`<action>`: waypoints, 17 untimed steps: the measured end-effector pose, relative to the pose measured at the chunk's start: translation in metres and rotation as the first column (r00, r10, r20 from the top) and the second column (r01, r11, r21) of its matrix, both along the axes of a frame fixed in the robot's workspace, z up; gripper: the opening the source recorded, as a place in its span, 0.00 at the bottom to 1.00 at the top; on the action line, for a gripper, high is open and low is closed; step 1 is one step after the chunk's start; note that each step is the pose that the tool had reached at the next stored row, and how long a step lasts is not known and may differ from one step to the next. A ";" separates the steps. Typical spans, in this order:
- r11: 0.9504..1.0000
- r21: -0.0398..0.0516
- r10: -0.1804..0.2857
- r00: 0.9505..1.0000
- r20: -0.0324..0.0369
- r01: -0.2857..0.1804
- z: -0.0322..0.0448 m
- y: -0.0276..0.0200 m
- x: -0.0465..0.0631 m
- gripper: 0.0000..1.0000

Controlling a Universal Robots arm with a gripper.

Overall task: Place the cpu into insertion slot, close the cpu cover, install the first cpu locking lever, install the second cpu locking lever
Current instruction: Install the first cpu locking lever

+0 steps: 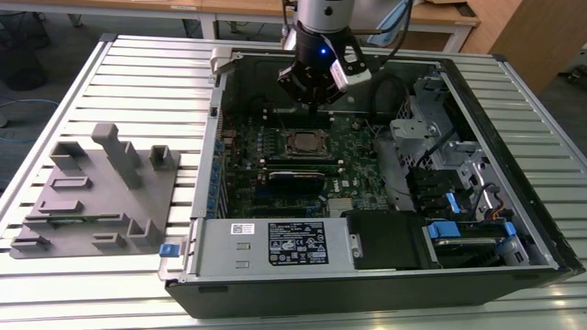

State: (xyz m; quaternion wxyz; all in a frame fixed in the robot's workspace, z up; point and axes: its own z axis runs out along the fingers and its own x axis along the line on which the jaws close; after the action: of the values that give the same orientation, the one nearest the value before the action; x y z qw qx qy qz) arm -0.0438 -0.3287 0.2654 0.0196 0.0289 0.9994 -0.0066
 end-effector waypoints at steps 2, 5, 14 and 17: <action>1.000 0.000 0.000 1.000 0.000 0.000 0.0002 0.0000 0.000 0.11; 1.000 0.000 0.000 1.000 0.000 0.000 0.0001 0.0000 -0.001 0.11; 1.000 0.000 0.000 1.000 0.000 0.000 -0.0024 0.0000 -0.027 0.11; 1.000 0.000 0.000 1.000 0.000 0.000 -0.0034 0.0000 -0.036 0.11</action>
State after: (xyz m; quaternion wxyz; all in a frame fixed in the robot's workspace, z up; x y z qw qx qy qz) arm -0.0796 -0.3287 0.2620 0.0196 0.0289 0.9994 -0.0068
